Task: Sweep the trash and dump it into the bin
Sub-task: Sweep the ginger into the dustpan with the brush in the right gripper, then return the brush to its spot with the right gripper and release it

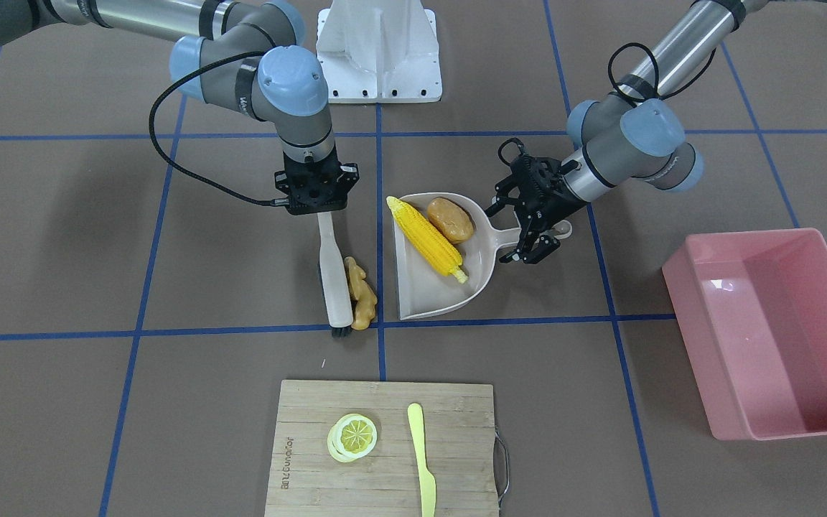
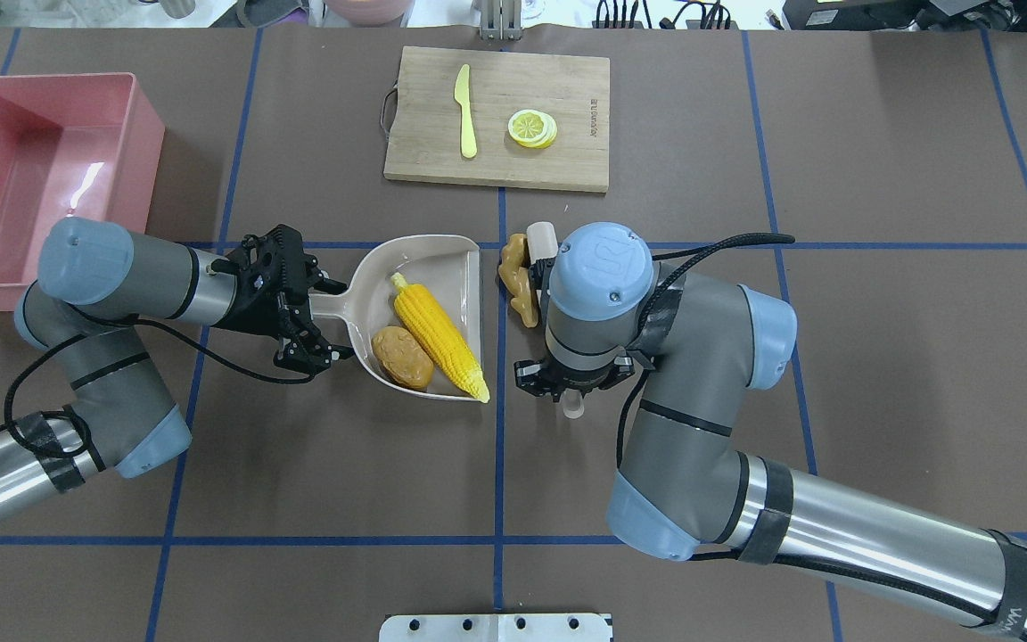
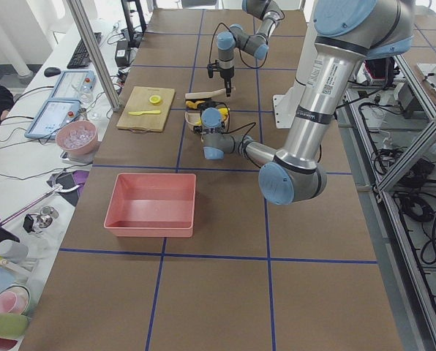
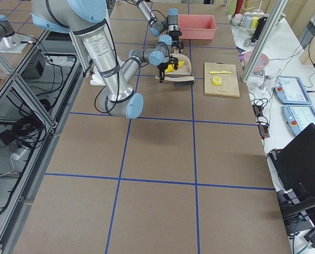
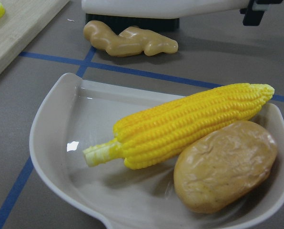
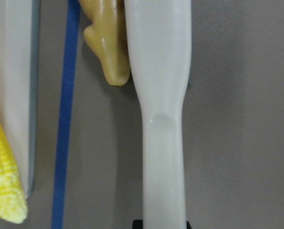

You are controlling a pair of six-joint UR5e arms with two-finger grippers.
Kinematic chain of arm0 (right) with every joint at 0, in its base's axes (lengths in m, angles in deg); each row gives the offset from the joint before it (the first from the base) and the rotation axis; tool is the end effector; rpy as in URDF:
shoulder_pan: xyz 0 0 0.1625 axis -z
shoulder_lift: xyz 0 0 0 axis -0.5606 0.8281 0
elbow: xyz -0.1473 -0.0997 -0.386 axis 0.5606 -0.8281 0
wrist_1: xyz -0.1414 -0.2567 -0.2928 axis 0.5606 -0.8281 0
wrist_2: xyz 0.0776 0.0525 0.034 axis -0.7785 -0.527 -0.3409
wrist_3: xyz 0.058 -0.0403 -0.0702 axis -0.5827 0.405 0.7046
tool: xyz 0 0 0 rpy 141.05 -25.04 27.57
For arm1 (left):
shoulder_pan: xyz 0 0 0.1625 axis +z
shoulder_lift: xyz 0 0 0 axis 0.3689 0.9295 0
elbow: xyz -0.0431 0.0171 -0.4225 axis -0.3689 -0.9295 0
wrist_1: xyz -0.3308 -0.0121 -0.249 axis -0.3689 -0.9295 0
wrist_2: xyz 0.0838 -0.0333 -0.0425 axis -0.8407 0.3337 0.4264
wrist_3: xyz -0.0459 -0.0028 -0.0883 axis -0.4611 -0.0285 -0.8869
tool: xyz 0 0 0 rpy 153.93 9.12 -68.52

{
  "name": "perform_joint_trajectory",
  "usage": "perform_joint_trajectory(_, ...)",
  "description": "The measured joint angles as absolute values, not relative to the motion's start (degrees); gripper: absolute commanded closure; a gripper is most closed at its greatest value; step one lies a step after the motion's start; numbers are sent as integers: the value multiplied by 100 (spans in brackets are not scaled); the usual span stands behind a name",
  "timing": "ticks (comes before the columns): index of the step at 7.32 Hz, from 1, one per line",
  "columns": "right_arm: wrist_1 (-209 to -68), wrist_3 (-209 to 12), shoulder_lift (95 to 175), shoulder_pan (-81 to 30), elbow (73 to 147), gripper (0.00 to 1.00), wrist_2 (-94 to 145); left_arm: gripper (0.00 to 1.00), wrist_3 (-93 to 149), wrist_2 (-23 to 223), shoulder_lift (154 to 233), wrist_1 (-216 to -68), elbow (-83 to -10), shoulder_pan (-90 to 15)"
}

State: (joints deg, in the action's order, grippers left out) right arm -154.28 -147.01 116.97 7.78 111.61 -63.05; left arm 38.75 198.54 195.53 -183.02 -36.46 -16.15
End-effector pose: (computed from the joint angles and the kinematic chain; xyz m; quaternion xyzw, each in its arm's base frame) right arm -0.5724 -0.3909 0.2351 -0.0117 -0.3811 -0.0546 0.9228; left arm 0.4564 -0.4600 0.3881 0.4567 0.4670 0.4536 0.6063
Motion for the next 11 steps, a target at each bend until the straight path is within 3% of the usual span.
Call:
perform_joint_trajectory(7,-14800,-15603,11048,1197,10766,100,-6344,3,3874,19846,19553,-18293,-3646,-1614)
perform_joint_trajectory(9,-15075,-15472,11128,1027,11025,100,-6477,3,3875,19846,19553,-18293,-3646,-1614)
perform_joint_trajectory(11,-15749,-14776,11690,464,11825,100,-6718,3,3874,19846,19553,-18293,-3646,-1614)
